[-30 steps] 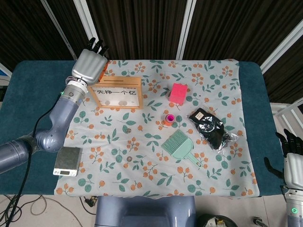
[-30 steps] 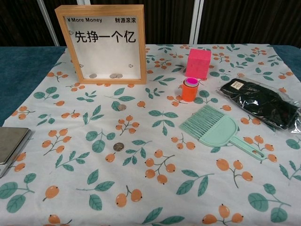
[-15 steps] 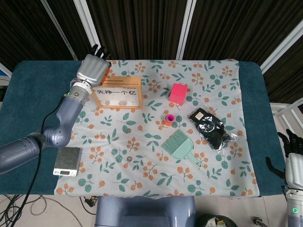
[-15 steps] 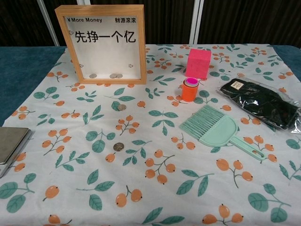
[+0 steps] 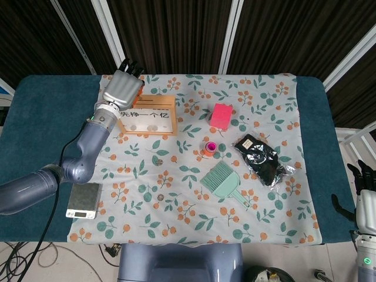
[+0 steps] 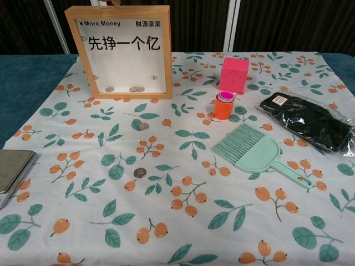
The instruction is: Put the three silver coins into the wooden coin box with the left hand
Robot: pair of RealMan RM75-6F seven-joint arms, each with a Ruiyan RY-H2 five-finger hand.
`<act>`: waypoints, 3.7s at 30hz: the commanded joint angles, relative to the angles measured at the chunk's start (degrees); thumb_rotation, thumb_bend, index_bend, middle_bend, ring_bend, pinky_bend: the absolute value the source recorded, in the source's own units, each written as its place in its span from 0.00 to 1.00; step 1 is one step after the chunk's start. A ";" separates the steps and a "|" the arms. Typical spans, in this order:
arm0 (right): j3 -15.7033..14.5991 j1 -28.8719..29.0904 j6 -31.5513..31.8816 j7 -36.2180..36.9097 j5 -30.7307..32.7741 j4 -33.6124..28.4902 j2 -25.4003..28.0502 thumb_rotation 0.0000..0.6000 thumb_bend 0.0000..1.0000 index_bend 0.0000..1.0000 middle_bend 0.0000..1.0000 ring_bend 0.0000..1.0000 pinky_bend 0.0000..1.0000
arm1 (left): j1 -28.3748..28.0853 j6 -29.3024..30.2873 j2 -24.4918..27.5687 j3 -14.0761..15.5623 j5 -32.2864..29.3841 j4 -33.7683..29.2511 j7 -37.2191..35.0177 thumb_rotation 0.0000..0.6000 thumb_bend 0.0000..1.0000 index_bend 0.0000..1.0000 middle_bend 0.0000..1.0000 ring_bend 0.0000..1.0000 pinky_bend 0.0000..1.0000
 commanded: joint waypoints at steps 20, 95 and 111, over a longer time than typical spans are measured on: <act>0.50 -0.12 -0.10 -0.41 1.27 -0.51 -0.17 1.00 0.39 0.15 0.05 0.02 0.00 | -1.21 0.29 -0.71 1.70 -1.20 0.38 -0.35 1.00 0.51 0.73 0.16 0.00 0.00; 0.58 -0.17 0.00 -2.73 1.67 -0.18 -0.44 1.00 0.39 0.15 0.05 0.02 0.00 | 27.62 31.72 -25.30 22.66 58.56 10.11 -48.15 1.00 0.28 0.44 0.15 0.00 0.00; 0.84 -0.16 -0.25 -2.60 2.13 -0.37 0.02 1.00 0.39 0.15 0.05 0.02 0.00 | 28.39 27.64 -31.31 22.92 59.93 20.09 -48.26 1.00 0.28 0.44 0.14 0.00 0.00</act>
